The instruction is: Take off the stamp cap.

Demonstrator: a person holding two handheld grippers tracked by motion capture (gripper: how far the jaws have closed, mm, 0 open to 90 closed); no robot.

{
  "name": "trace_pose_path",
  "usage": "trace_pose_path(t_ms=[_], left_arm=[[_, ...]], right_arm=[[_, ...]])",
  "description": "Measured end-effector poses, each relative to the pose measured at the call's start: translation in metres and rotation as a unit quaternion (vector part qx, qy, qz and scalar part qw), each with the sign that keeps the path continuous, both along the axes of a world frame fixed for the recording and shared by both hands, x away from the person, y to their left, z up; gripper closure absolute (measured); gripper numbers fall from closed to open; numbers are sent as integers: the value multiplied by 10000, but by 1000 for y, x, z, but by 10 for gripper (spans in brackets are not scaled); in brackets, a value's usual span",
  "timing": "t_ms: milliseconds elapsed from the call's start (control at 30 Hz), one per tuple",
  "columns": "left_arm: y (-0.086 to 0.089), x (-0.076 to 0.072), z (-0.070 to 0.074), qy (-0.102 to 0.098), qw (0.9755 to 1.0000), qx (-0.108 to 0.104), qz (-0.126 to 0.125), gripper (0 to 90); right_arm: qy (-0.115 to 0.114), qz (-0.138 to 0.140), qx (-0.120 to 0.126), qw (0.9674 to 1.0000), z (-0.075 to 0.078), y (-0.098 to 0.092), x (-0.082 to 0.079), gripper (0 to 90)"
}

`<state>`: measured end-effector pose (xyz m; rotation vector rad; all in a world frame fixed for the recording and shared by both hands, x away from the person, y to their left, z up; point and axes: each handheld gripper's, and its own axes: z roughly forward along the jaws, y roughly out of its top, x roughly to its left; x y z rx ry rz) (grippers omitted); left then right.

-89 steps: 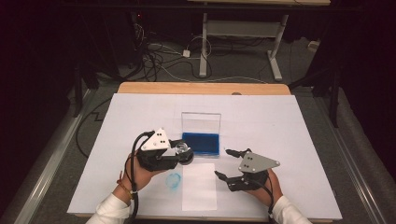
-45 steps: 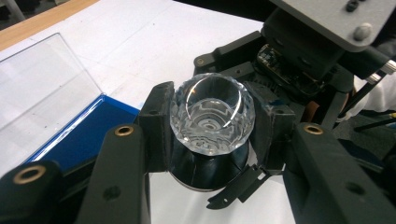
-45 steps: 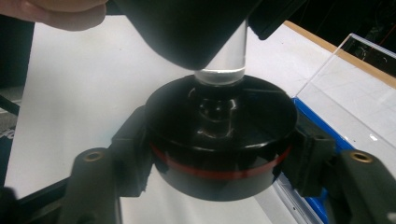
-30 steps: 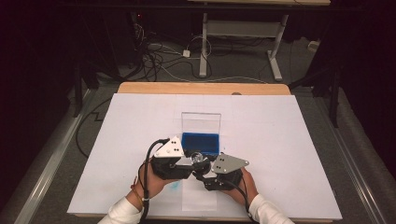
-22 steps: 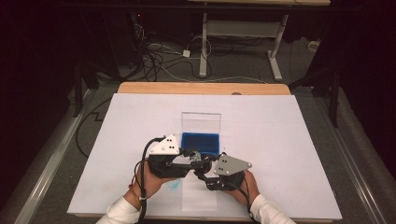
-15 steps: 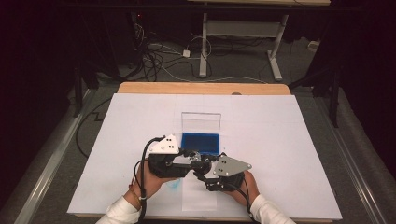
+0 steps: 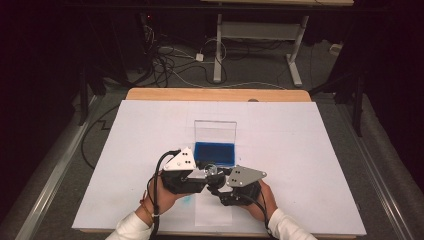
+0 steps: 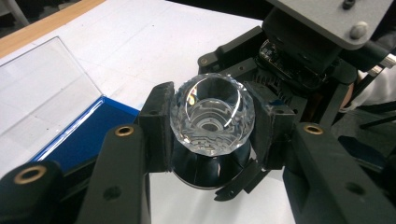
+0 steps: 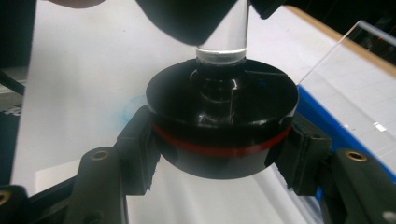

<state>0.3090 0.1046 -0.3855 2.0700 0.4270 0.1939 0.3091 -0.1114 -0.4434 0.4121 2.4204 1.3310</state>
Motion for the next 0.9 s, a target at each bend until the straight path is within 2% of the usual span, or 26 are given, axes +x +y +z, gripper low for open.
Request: trace_pose_path(t_ms=[100, 233, 467, 500, 533, 567, 633, 667, 700, 733, 833, 900], left_arm=[[-1, -1, -2, -21, 10000, 13, -6, 544], [-2, -1, -3, -41, 10000, 25, 23, 544], [-3, -2, -4, -63, 9999, 81, 36, 544], [-3, -3, -3, -92, 9999, 77, 37, 544], [-2, -3, -3, -107, 9999, 21, 37, 544], [-1, -5, -1, -212, 9997, 18, 74, 544], [6, -5, 5, -185, 9995, -229, 97, 544], [8, -5, 7, -243, 9994, -174, 149, 544], [11, -4, 8, -261, 9993, -224, 171, 544], [14, -2, 6, -185, 9991, -325, 178, 544], [17, 0, 5, -134, 9991, -366, 190, 544], [17, -1, 6, -199, 9992, -300, 191, 544]], right_arm=[[164, 6, 47, 9999, -1, 0, 1, 391], [202, 11, -21, 9998, -2, 0, 1, 392], [453, 35, 132, 9989, -4, 0, 3, 391], [414, 30, 62, 9991, -4, 0, 2, 392], [467, 45, 138, 9988, -4, -1, 3, 392], [553, -7, 181, 9983, -4, -2, 4, 393], [749, -219, 277, 9966, -9, -11, 13, 393], [776, -341, 355, 9958, -10, -16, 16, 393], [729, -342, 260, 9964, -9, -17, 15, 392], [668, -275, 193, 9972, -7, -15, 12, 392], [537, -230, 10, 9983, -5, -7, 7, 391], [525, -207, -117, 9983, -8, -6, 7, 390]])
